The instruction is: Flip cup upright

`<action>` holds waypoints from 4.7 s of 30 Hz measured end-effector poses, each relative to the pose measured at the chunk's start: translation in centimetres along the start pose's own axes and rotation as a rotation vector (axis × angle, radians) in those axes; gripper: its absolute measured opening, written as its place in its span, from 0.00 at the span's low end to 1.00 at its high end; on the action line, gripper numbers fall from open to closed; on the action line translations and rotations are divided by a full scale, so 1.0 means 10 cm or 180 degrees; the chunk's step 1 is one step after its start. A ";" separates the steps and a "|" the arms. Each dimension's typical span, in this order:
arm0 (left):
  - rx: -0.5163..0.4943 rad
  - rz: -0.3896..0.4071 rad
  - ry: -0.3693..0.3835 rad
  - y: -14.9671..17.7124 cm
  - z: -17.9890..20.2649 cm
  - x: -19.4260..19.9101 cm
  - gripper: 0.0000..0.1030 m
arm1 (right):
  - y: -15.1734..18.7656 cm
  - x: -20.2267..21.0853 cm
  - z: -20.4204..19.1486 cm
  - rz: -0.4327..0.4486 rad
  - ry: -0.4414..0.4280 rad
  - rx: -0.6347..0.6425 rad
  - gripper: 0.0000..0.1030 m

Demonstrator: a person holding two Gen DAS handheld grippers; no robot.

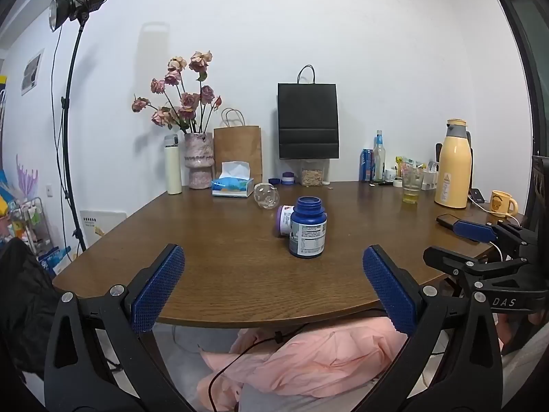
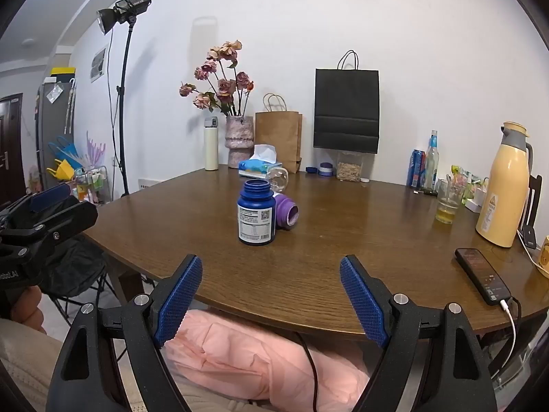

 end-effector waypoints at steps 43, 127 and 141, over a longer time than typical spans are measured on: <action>0.0024 -0.0025 0.0011 -0.01 0.01 0.01 1.00 | -0.01 -0.01 0.01 -0.0005 -0.0004 0.0025 0.84; -0.0144 -0.1444 0.1199 -0.10 0.44 -3.46 0.71 | -0.21 -2.63 0.81 -0.1260 -0.0789 -0.0275 0.59; -0.0331 -0.1641 0.1284 -0.09 0.47 -3.68 0.75 | -0.36 -3.39 1.22 -0.1419 -0.0506 -0.0513 0.58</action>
Point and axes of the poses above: each gripper's, at about its wrist camera, not at the fingertips, and x roughly against the way its jaws point, z to its right, y to its underside, the point moved 10 cm from there along -x, roughly the way its jaws point, and after that the axes turned 7 degrees about -y, right-handed, at the moved point
